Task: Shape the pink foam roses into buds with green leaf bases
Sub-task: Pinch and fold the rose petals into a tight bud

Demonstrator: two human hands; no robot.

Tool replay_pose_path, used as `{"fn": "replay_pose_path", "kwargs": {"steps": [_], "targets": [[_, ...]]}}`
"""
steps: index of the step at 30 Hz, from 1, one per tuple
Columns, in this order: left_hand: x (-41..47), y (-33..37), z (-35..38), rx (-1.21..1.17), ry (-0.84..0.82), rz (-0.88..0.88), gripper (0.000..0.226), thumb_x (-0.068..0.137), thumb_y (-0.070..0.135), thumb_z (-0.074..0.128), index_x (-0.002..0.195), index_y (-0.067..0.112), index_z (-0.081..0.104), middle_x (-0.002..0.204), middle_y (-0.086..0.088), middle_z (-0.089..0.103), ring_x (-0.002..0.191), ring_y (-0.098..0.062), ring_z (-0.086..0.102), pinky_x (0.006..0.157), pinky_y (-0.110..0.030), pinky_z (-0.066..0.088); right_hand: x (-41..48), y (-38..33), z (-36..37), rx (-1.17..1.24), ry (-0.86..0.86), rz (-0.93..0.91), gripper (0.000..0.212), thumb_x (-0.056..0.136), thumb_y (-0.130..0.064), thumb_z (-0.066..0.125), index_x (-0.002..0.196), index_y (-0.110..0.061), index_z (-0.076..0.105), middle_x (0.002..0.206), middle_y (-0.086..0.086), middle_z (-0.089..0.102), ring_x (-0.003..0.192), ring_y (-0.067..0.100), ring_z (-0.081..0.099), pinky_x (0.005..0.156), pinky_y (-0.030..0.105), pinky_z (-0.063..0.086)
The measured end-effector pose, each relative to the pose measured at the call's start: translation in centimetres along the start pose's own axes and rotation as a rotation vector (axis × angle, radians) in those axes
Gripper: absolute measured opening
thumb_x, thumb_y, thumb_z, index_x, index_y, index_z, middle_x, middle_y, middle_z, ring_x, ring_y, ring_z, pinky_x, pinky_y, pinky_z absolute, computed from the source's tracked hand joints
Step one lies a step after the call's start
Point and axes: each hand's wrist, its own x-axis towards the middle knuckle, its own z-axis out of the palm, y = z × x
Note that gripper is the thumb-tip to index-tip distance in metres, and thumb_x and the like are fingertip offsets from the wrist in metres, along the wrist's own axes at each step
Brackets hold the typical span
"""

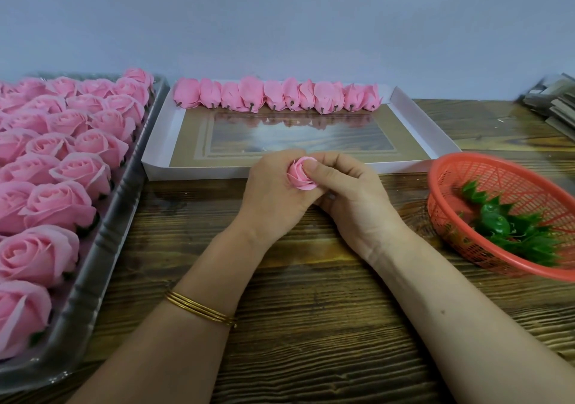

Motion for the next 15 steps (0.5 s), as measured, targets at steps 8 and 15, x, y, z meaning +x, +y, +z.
{"fn": "replay_pose_path", "kwargs": {"steps": [8, 15], "targets": [[-0.05, -0.02, 0.24, -0.027, 0.000, -0.025, 0.007, 0.072, 0.031, 0.069, 0.066, 0.028, 0.065, 0.068, 0.003, 0.069, 0.063, -0.011, 0.059, 0.059, -0.030, 0.048, 0.15, 0.33, -0.14, -0.003, 0.022, 0.004, 0.037, 0.062, -0.018, 0.074, 0.093, -0.001, 0.065, 0.086, 0.015, 0.069, 0.079, 0.021, 0.067, 0.080, 0.031, 0.055], [0.43, -0.20, 0.42, -0.213, 0.205, -0.094, 0.036, 0.084, 0.018, 0.076, 0.056, 0.020, 0.053, 0.050, 0.013, 0.055, 0.049, -0.002, 0.051, 0.050, -0.019, 0.043, 0.26, -0.05, -0.03, 0.106, 0.066, 0.069, 0.015, 0.089, -0.011, 0.048, 0.089, -0.007, 0.063, 0.088, 0.011, 0.066, 0.080, 0.017, 0.061, 0.071, 0.026, 0.048]]}}
